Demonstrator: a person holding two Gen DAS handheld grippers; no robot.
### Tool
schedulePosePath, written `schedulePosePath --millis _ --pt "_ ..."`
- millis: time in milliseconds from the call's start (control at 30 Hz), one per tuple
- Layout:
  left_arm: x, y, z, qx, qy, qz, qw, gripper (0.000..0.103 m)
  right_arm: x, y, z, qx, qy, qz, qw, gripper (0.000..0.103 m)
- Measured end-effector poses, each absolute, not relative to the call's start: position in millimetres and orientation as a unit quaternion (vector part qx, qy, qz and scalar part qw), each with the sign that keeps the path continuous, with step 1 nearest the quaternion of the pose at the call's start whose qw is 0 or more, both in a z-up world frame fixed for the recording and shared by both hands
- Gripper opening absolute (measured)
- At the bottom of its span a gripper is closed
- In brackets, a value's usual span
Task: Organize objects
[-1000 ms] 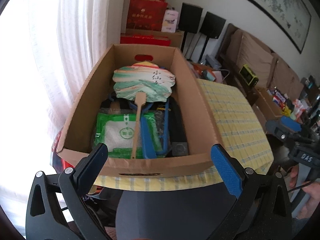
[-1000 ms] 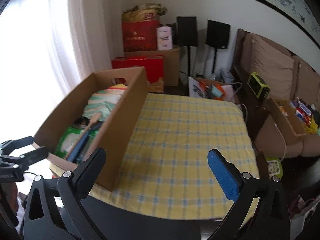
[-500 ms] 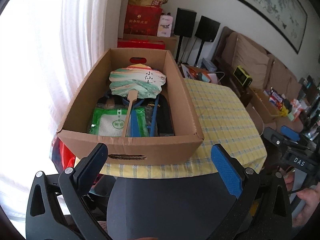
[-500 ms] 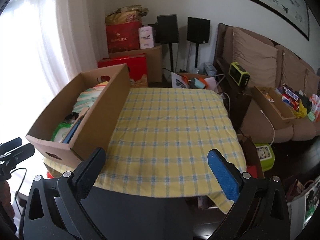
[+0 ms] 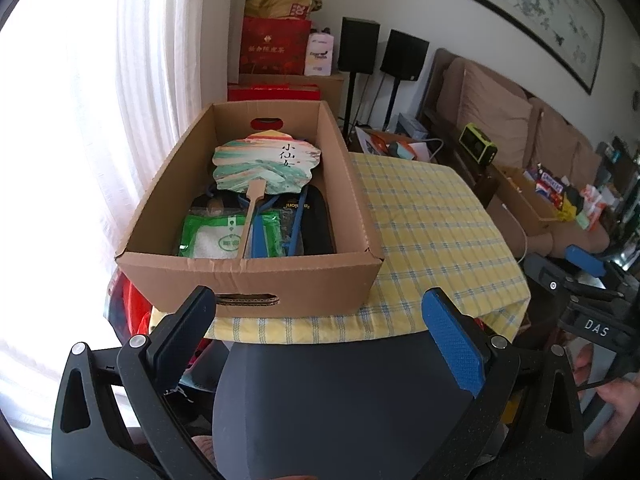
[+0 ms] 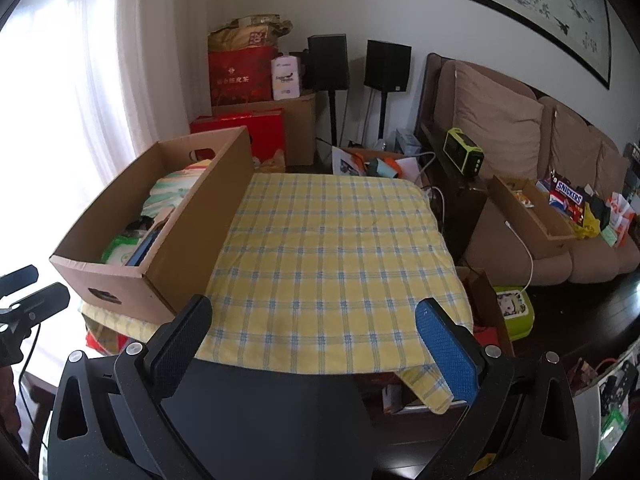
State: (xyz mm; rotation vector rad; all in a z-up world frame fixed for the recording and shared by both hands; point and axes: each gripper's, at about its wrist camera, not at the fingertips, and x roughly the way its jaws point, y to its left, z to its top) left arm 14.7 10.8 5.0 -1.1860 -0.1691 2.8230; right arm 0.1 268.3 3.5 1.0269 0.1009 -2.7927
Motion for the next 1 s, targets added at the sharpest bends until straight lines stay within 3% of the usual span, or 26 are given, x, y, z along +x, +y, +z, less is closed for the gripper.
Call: schedulePosePath --millis 1000 --pt "16.6 2.7 11.7 -0.368 -0.043 0.929 -0.004 0.103 8.7 267.8 5.8 0.337 0.03 -0.938 0.074 0.103"
